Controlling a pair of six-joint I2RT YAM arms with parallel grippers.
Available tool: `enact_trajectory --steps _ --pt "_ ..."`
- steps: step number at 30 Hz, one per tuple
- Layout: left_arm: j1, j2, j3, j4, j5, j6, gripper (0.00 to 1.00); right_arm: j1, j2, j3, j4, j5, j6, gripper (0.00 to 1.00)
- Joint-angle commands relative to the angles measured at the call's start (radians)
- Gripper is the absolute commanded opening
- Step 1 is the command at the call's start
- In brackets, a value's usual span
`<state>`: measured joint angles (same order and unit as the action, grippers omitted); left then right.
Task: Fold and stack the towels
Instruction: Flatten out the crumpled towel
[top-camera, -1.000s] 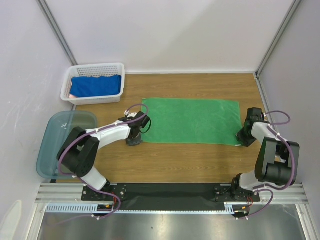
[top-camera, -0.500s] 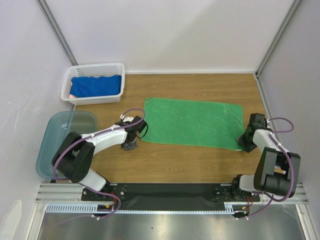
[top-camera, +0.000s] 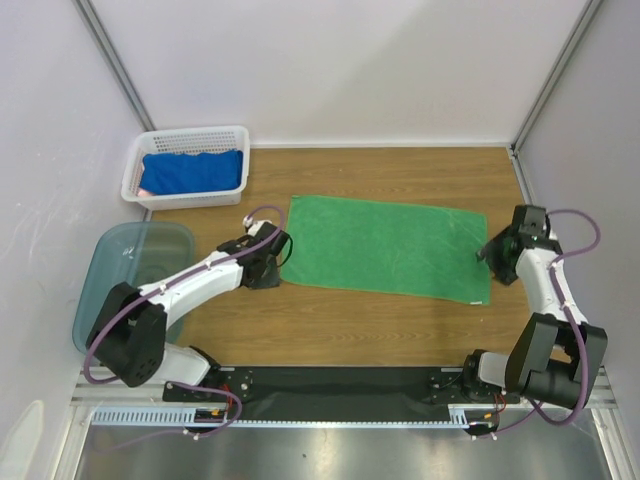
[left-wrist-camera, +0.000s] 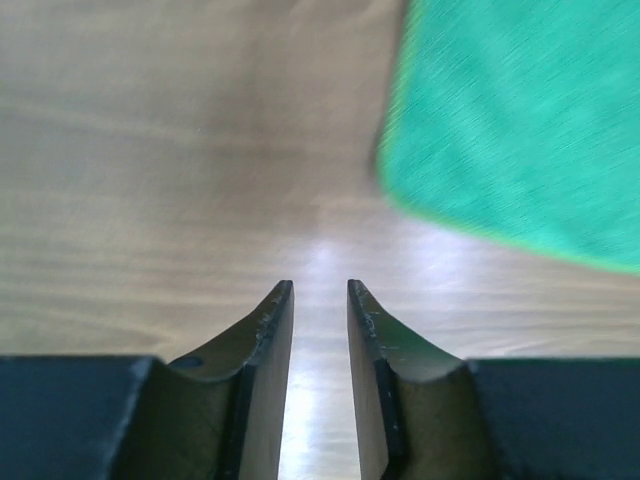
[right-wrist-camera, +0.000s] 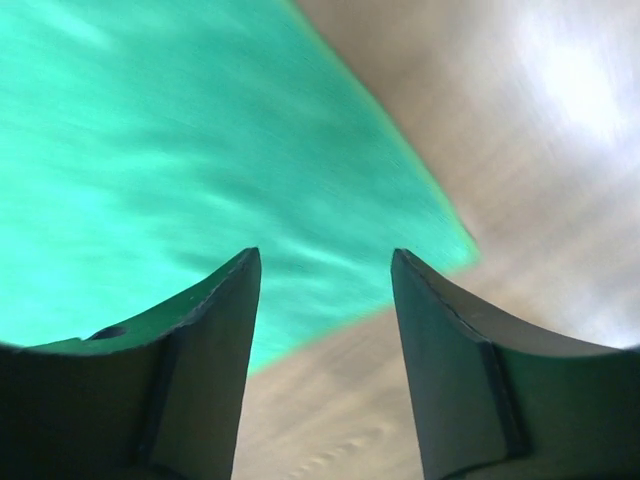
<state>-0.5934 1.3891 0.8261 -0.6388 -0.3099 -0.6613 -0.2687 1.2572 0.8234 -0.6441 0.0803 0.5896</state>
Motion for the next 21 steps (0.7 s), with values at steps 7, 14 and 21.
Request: enact_trajectory --steps 7,14,21 --pt "-0.003 0.149 0.114 0.103 0.037 -0.058 0.36 -0.004 0.039 0.243 -0.011 -0.123 -0.071 0.63" --pt "-0.003 0.185 0.12 0.126 0.015 -0.119 0.4 -0.004 0.047 0.244 -0.012 -0.151 -0.082 0.63" --pt "-0.003 0.214 0.116 0.133 -0.008 -0.145 0.41 -0.003 0.067 0.252 -0.009 -0.163 -0.091 0.63"
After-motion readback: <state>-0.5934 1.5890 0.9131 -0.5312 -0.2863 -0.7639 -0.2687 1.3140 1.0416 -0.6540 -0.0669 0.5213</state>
